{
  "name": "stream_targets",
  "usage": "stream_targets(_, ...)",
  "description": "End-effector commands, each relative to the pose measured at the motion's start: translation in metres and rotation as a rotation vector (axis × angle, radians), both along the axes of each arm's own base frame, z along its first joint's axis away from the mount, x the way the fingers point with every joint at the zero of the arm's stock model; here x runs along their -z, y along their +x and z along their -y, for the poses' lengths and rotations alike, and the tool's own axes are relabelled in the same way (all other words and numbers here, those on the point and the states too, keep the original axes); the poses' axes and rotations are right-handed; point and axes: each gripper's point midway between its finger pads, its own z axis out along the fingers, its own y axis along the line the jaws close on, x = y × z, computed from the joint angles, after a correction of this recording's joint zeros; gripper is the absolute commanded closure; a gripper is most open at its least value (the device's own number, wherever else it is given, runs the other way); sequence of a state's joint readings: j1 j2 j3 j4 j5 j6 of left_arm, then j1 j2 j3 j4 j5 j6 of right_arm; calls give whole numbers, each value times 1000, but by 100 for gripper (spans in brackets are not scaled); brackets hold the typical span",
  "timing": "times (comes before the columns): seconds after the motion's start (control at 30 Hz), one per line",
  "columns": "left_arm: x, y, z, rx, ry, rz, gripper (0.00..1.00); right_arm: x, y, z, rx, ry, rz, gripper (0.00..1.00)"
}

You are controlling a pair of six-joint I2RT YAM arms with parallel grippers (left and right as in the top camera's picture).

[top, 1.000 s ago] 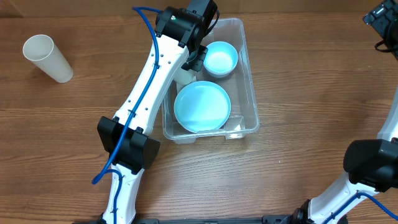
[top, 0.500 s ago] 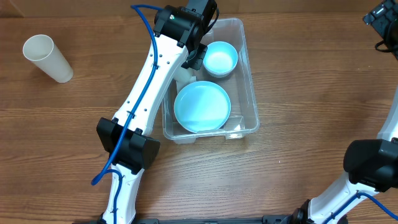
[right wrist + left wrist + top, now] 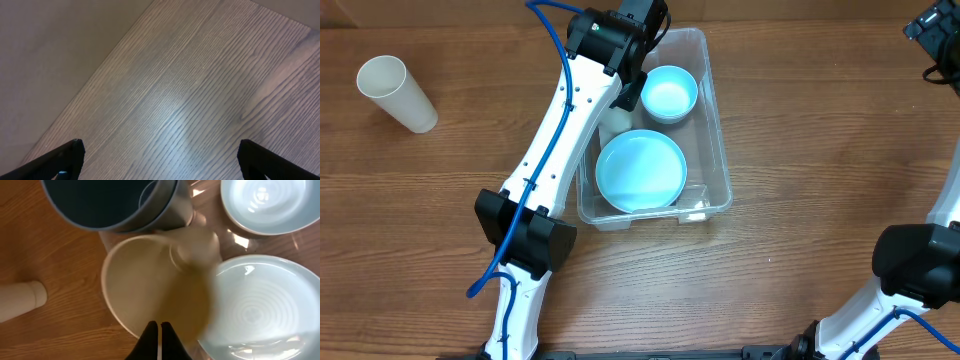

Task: Pack container
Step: 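Lower the cream cup into the bin in front of the blue cups, then release the cup and grasp the last cream cup with the left gripper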

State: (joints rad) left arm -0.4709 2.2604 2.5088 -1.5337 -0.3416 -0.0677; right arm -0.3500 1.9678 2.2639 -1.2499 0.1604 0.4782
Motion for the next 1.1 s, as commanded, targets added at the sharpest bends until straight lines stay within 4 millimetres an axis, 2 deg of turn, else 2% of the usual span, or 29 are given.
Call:
stream_targets(0.0,-13,4,-4,5,21,42,76,-14,-2,-1,4,-12,33,0)
stream_targets(0.03,-13,4,-4,5,20,43,67,-14,-2,-1,4,-12,33,0)
stream_targets(0.1,-13,4,-4,5,19,44,63,-14,-2,-1,4,-12,33,0)
stream_targets(0.37,-11,3,2,16,-13,30,64,-14,-2,-1,4,-12,33,0)
stream_targets(0.47,-9,1,10,30,-57,14,58,-14,-2,-1,4,-12,33,0)
stream_targets(0.7,-9,1,14,37,-79,10,53,-14,-2,-1,4,-12,33,0)
stream_targets(1.07,-8,0,20,22,-124,3,51,-14,-2,-1,4,-12,33,0)
